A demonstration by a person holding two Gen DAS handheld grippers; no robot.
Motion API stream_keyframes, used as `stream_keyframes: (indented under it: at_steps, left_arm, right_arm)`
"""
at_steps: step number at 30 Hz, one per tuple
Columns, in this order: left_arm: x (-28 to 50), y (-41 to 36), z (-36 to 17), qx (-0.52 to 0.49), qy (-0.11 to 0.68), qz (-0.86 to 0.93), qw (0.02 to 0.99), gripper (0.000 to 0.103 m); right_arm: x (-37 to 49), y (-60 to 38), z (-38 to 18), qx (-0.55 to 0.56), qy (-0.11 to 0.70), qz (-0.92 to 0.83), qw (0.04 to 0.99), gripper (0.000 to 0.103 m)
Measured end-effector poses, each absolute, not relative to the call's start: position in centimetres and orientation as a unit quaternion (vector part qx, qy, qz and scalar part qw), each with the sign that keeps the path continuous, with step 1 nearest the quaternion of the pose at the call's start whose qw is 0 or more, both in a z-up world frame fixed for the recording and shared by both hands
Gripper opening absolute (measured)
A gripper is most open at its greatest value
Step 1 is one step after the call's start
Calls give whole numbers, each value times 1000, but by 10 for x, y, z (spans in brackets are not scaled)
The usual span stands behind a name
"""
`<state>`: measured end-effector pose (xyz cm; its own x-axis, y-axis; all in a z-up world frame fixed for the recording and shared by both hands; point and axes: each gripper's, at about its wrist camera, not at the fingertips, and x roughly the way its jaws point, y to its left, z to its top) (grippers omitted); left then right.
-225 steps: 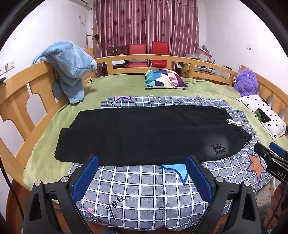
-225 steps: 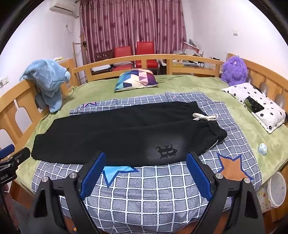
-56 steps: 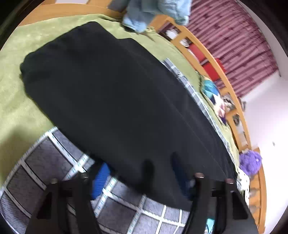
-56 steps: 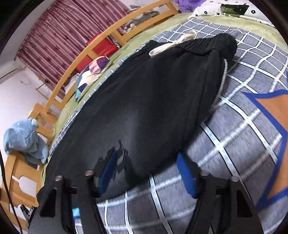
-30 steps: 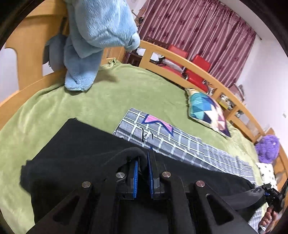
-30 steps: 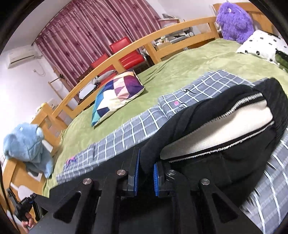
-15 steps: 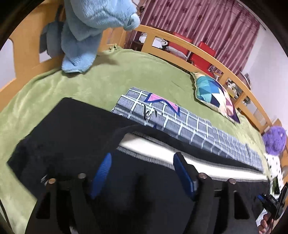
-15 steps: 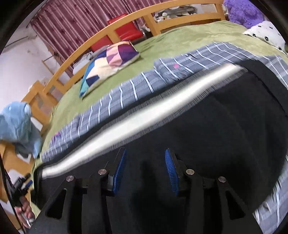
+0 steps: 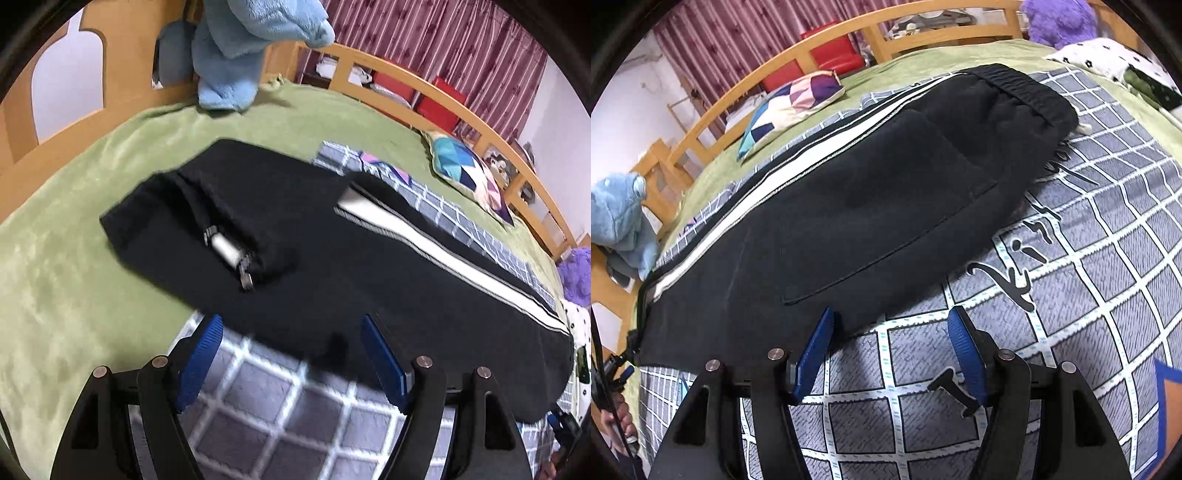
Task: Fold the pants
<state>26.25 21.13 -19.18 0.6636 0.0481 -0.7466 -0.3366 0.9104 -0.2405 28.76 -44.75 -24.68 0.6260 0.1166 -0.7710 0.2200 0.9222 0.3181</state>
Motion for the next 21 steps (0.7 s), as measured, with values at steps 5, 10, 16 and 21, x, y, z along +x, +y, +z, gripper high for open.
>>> stream_keyframes:
  at_steps: [5,10,16,21]
  left_arm:
    - [295,228,-199,-143,398,155,893,50]
    - [334,243,-192,-107,393,140,902,23]
    - [366,311,-135,-188,331,217,899,75]
    - [344,299,-123,-169,318,197,912,84]
  right_arm:
    - [284,-448,-245,206,429,-41,878,63]
    - [279,-443,-243,193,432,-56,879,63]
    - [280,-437,-241,182,438,-71,877,63]
    - [283,-432,-240,180,437,-71,879,63]
